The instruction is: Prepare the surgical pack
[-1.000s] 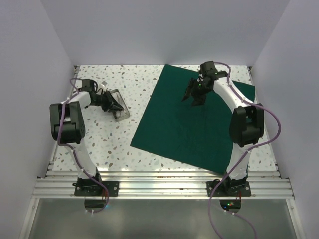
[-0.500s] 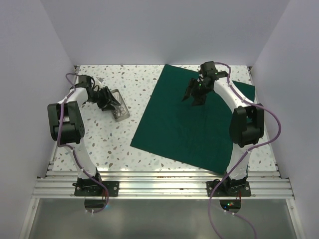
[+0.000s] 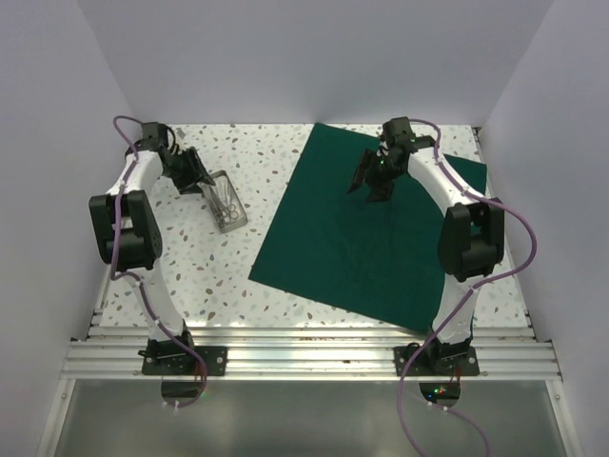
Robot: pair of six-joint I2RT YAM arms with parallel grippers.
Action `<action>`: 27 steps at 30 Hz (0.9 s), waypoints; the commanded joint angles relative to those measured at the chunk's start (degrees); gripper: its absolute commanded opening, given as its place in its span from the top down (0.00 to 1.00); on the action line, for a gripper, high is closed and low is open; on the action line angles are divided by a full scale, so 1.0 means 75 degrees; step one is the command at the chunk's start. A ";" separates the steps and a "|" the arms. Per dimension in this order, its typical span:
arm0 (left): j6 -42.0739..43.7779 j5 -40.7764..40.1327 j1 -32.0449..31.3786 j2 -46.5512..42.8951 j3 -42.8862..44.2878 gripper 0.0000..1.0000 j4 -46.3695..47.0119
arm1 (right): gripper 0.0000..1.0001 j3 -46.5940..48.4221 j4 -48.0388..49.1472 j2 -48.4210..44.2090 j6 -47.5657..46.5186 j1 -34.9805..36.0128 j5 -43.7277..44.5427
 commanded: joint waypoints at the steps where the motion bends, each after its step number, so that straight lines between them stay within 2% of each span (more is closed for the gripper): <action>1: 0.0133 -0.0842 0.0090 0.0428 0.0369 0.48 -0.0492 | 0.36 0.0334 -0.0135 0.0031 -0.0172 -0.0010 -0.0266; 9: 0.0028 -0.1053 -0.0004 0.0780 0.0299 0.52 -0.0469 | 0.36 0.0381 -0.0147 0.0160 -0.0172 -0.0010 -0.0325; 19: 0.0133 -0.0960 -0.0074 0.1144 0.0357 0.71 -0.0469 | 0.36 0.0041 -0.0006 -0.0004 -0.0160 -0.0010 -0.0266; 27: 0.0215 -0.0796 -0.0144 0.1167 0.0299 0.92 -0.0457 | 0.36 -0.0053 0.0029 -0.0051 -0.0195 -0.0010 -0.0243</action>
